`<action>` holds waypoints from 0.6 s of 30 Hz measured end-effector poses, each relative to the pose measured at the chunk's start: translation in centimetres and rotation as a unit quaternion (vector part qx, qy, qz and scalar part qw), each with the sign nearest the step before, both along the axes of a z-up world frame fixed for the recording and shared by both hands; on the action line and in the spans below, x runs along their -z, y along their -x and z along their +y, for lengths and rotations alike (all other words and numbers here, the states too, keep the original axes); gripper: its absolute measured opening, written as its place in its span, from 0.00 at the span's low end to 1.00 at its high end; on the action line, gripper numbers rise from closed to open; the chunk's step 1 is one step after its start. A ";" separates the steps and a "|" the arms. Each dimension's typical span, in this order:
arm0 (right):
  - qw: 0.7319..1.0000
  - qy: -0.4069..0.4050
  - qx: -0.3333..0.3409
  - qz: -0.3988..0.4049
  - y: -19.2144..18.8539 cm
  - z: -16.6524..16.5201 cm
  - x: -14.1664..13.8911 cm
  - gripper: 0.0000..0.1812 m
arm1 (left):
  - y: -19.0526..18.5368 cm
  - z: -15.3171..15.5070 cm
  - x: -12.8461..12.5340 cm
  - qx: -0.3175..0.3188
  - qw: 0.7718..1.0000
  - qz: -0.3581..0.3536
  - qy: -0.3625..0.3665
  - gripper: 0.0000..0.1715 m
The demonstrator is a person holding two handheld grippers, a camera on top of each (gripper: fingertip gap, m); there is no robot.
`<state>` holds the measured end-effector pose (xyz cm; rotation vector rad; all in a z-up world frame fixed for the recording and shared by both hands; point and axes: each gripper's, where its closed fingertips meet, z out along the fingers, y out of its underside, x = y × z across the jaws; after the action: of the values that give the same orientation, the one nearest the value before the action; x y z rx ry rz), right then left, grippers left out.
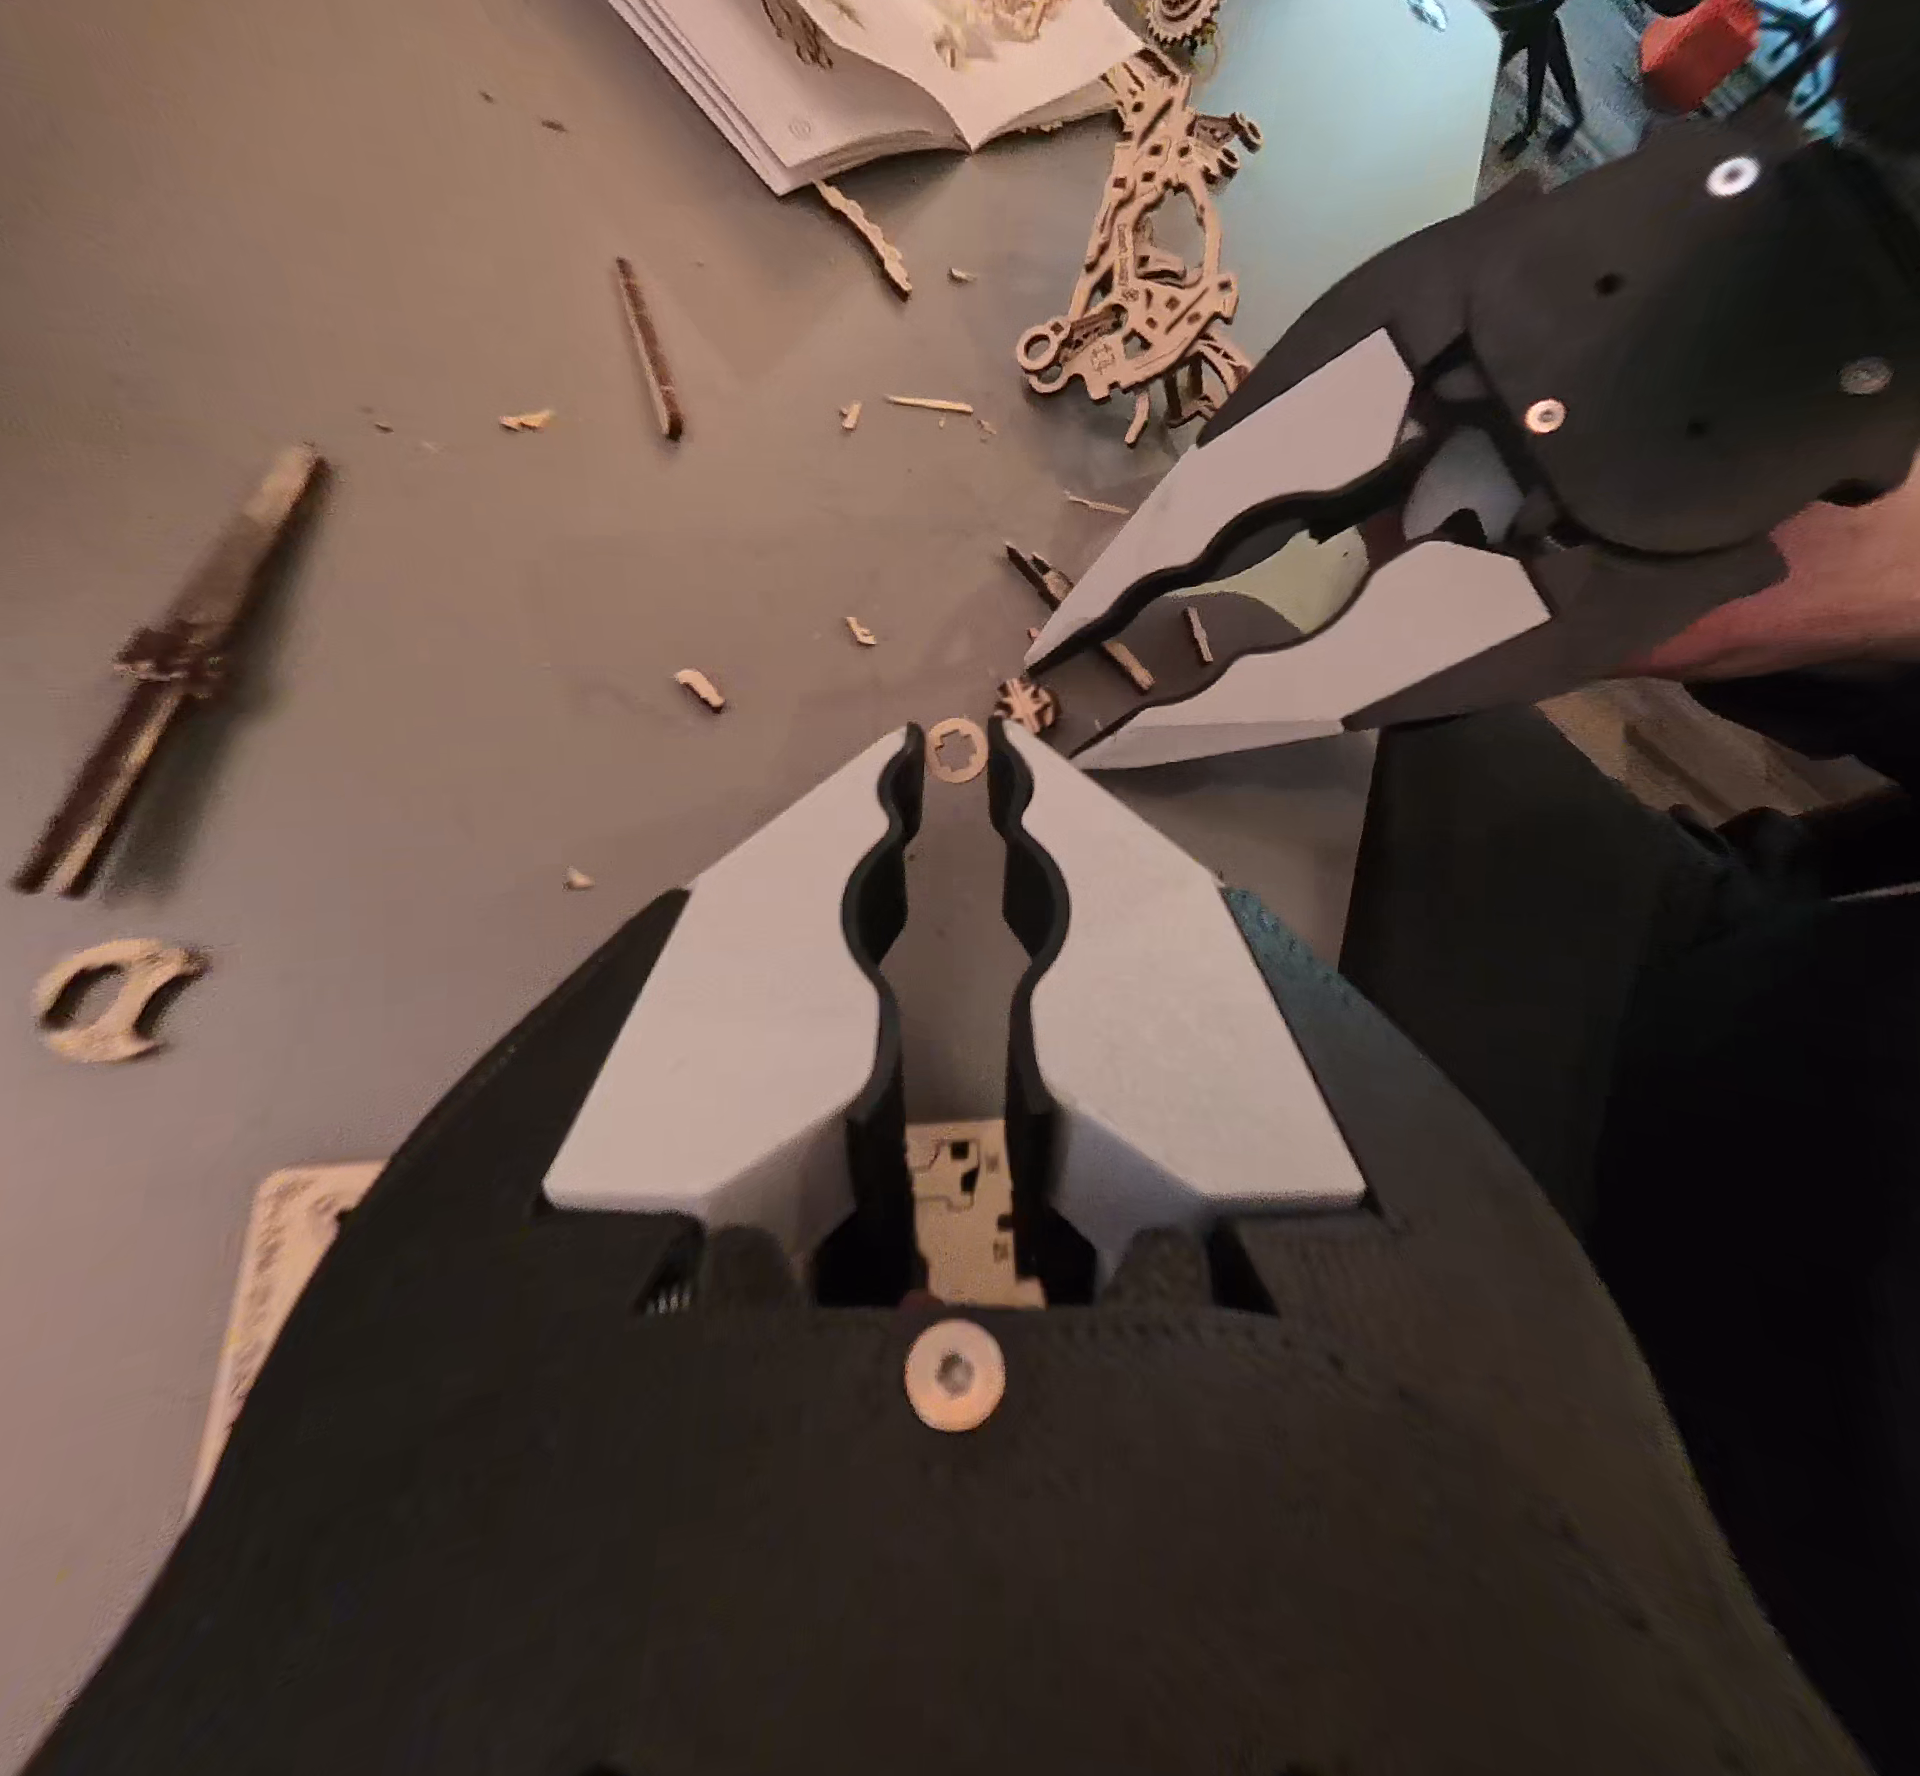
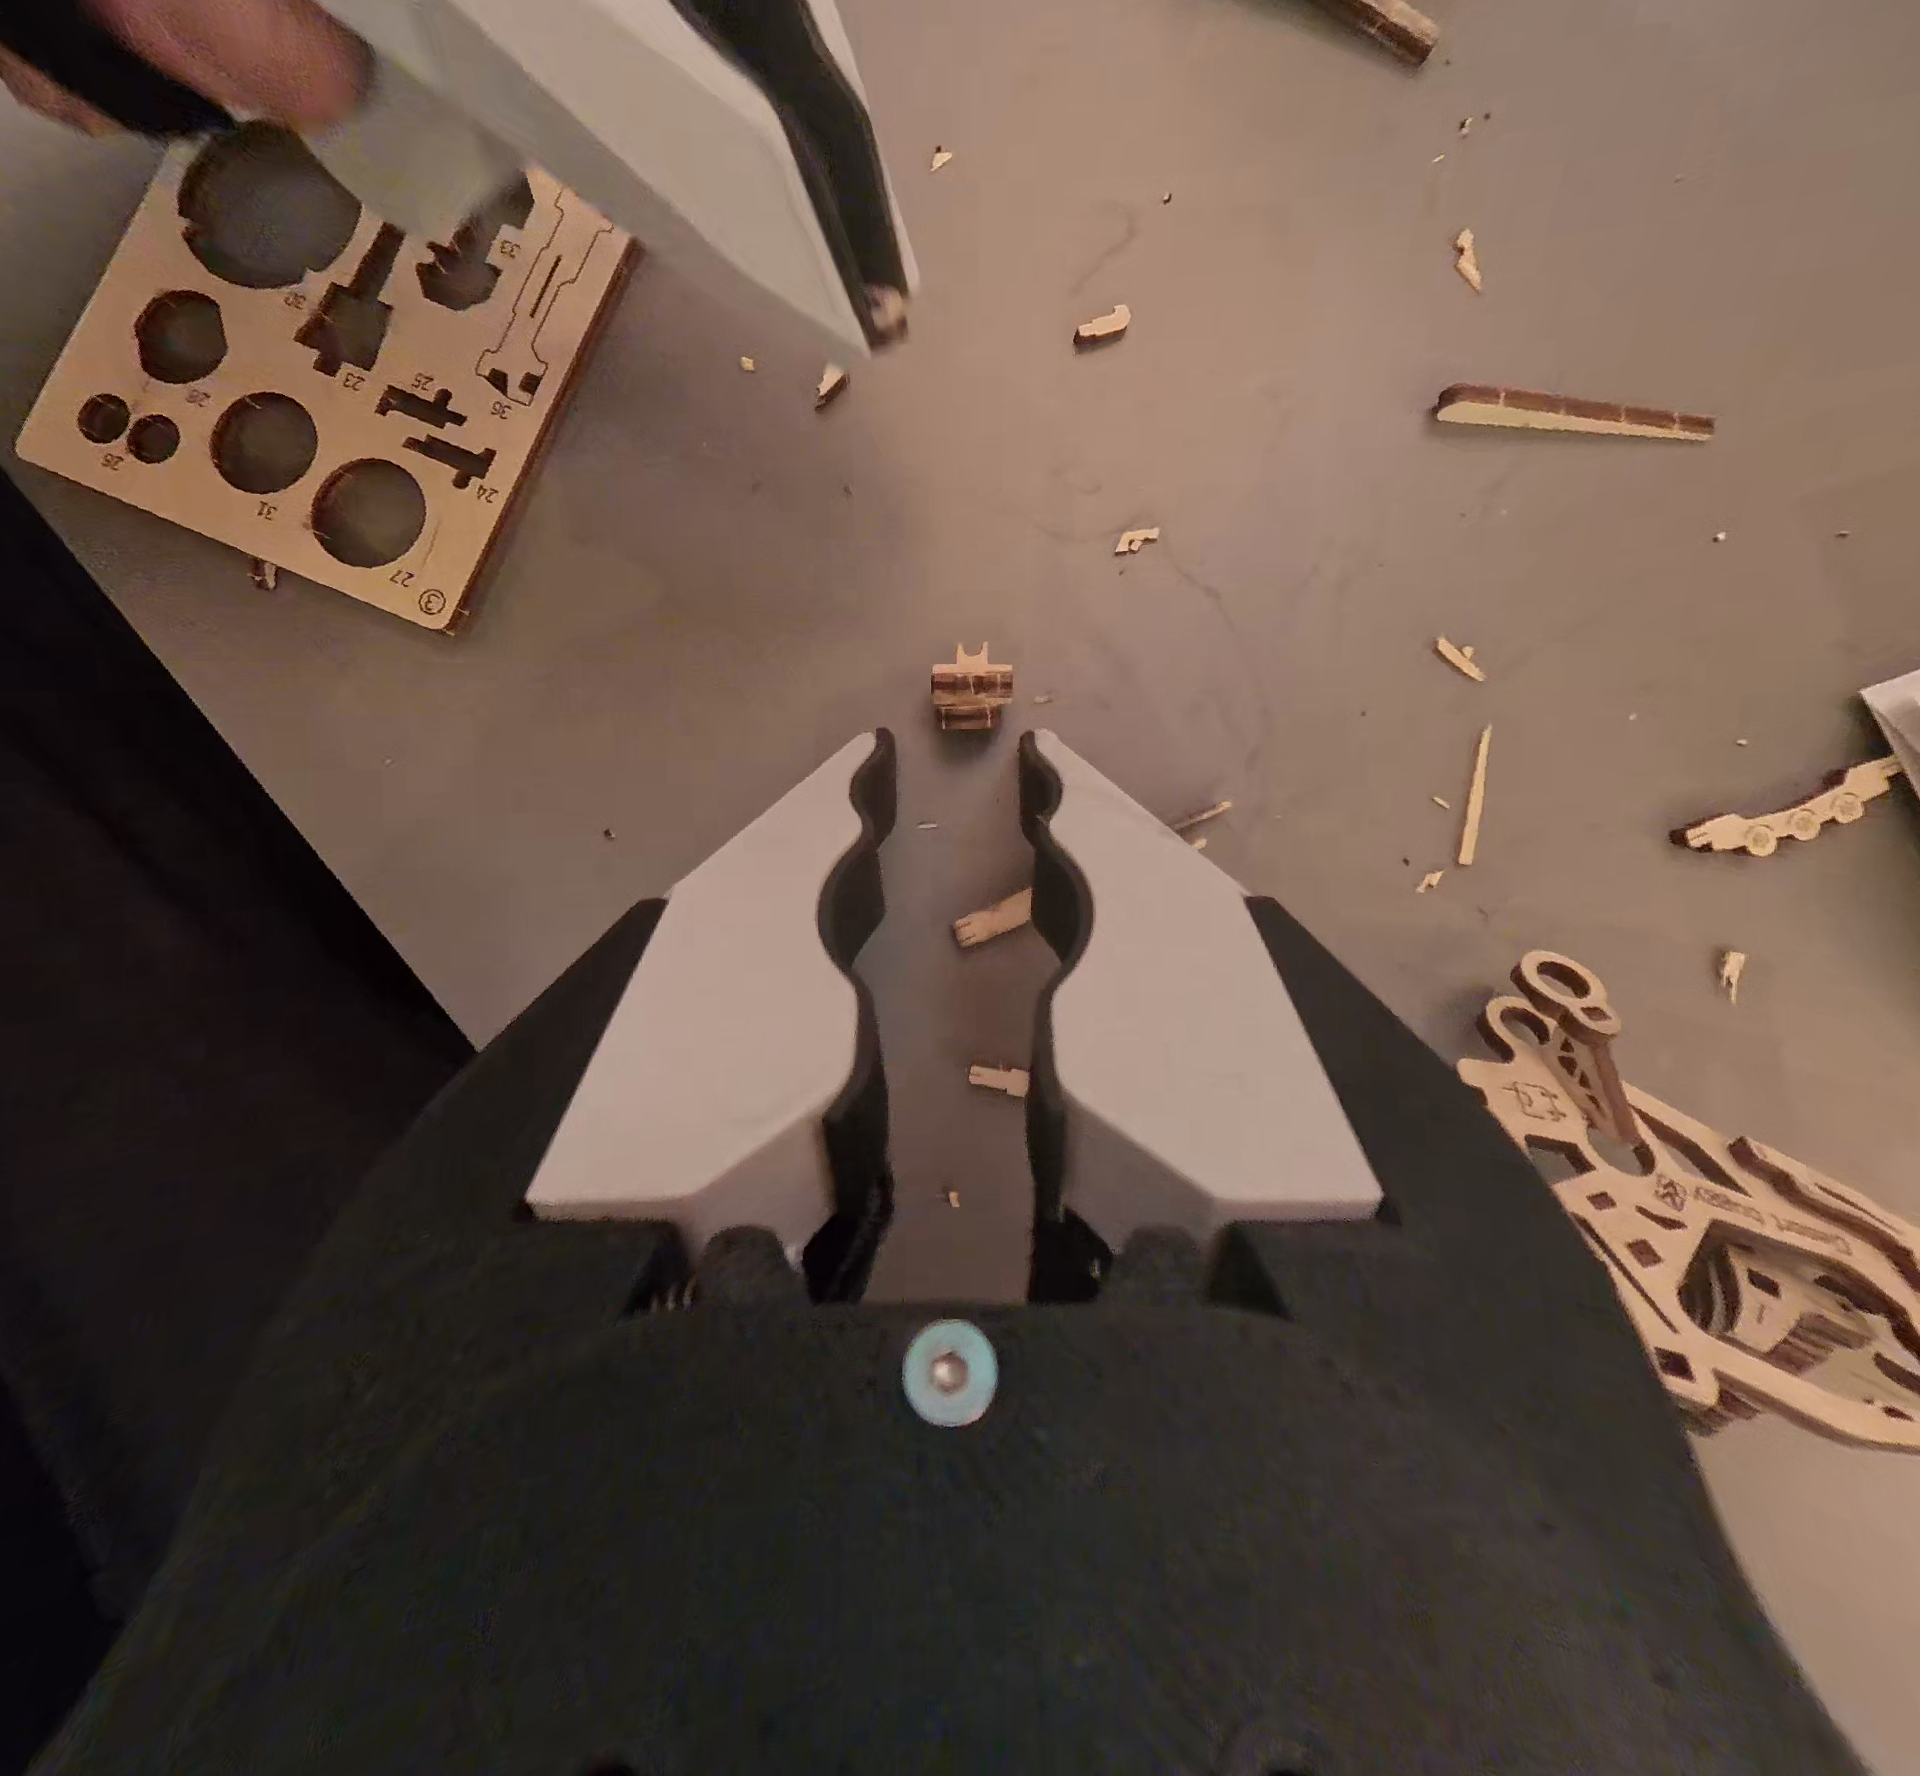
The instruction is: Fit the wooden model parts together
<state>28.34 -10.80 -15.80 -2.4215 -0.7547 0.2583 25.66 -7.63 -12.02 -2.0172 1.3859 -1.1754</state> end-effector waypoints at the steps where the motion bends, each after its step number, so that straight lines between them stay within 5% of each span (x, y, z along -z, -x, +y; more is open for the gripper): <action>1: 1.000 -0.002 -0.001 -0.002 0.0 0.1 0.0 0.11 | -0.5 -0.3 0.3 0.006 1.000 0.001 0.013 0.06; 8: 0.999 -0.015 -0.008 -0.033 0.1 0.7 0.0 0.11 | -1.4 -1.2 1.6 0.021 0.998 0.015 0.065 0.06; 18: 0.998 -0.052 -0.020 0.001 0.8 1.3 -1.9 0.07 | -1.5 -1.3 -1.8 0.020 0.992 -0.093 0.080 0.06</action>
<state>27.59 -9.49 -13.93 -2.3097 -0.7969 0.2316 27.17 -8.96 -10.21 -1.9338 1.2829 -1.4937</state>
